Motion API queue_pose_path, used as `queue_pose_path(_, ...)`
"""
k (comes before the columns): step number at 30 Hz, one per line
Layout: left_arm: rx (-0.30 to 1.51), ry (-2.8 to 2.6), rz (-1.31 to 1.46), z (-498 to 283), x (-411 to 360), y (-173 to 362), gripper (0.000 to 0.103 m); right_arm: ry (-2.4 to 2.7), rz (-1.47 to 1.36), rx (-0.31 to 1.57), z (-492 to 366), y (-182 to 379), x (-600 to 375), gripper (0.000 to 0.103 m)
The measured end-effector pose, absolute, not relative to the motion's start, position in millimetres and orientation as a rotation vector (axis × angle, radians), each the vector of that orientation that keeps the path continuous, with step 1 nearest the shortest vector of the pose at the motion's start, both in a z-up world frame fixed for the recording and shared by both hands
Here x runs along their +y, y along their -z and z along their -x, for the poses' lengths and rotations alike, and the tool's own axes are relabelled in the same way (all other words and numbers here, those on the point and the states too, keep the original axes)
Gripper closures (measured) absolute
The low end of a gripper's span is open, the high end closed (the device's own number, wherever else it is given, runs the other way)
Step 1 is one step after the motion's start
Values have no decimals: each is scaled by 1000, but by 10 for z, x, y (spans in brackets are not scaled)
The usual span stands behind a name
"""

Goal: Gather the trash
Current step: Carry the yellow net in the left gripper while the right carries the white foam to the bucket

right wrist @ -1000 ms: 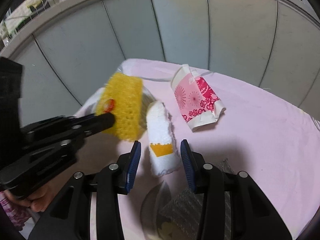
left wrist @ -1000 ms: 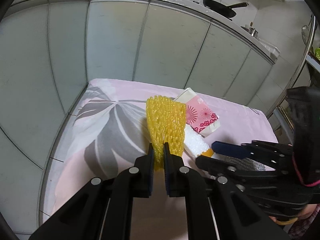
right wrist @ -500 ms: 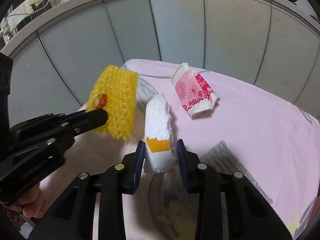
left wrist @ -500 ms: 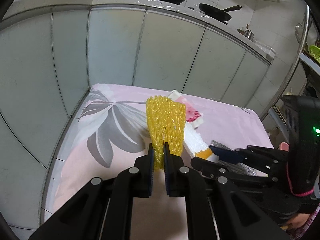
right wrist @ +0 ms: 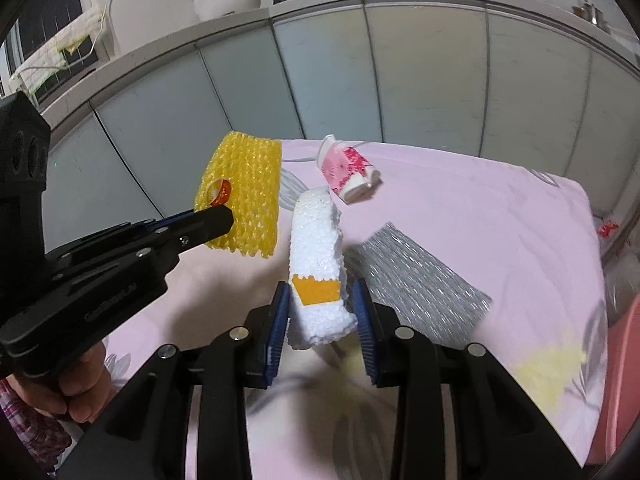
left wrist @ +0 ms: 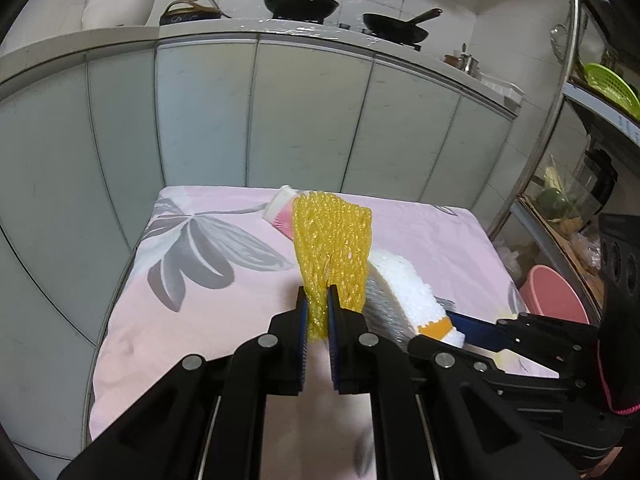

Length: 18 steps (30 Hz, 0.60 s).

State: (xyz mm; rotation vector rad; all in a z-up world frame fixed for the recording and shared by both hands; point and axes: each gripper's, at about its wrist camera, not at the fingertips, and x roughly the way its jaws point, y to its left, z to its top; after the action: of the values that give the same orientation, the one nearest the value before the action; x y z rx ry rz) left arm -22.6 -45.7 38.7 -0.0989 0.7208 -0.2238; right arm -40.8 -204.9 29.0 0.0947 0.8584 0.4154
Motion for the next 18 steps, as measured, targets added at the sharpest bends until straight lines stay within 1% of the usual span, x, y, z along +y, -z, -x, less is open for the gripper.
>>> queue_pose_path(8, 701, 246, 72, 403, -750, -468, 95, -363, -141, 842, 819, -397, -2423, 70)
queue_pose_path(18, 711, 315, 20, 550, -1253, -440, 95, -270, -212, 819, 1198, -385, -2959, 70)
